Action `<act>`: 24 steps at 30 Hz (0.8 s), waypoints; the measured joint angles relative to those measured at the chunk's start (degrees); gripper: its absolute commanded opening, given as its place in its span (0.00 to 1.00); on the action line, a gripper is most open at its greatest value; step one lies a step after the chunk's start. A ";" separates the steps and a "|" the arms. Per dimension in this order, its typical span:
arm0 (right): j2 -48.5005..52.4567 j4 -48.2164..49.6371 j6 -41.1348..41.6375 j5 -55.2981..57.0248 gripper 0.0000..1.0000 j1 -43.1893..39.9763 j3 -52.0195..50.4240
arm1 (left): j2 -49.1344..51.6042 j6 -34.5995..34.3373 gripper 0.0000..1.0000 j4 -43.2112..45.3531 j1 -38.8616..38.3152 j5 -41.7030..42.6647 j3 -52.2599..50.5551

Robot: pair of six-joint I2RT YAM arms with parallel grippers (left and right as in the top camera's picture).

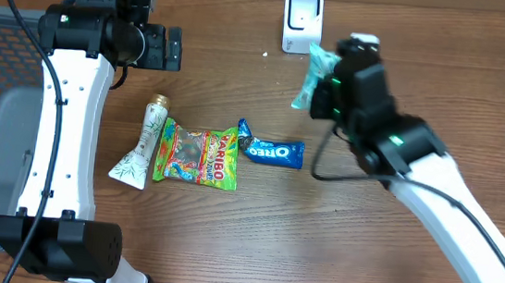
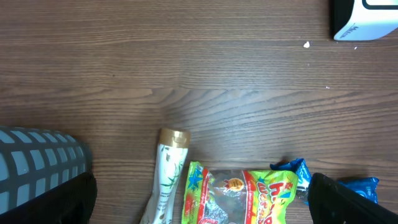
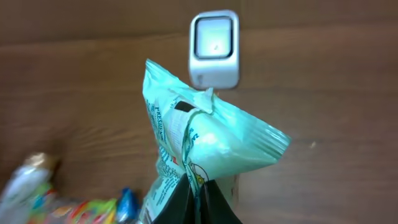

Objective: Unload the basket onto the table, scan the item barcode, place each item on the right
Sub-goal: 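Carry the wipes pack up to the scanner, barcode facing it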

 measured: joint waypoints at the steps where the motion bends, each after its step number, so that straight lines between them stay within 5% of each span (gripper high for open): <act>1: 2.82 -0.13 -1.70 3.32 0.04 0.85 3.13 | 0.00 0.00 1.00 0.02 0.00 0.00 0.00; 5: 12.48 3.87 -10.43 14.47 0.04 2.67 13.90 | 0.00 0.00 1.00 0.00 0.00 0.00 0.00; 13: 27.34 43.58 -39.98 31.54 0.04 3.34 18.08 | 0.00 0.00 1.00 0.02 0.00 0.02 0.00; 17: 34.71 62.12 -57.92 32.76 0.04 2.82 18.18 | 0.00 0.00 1.00 0.02 0.00 0.00 -0.02; 24: 45.31 77.77 -80.04 26.23 0.04 0.59 18.18 | 0.00 0.00 1.00 0.02 0.00 0.02 -0.02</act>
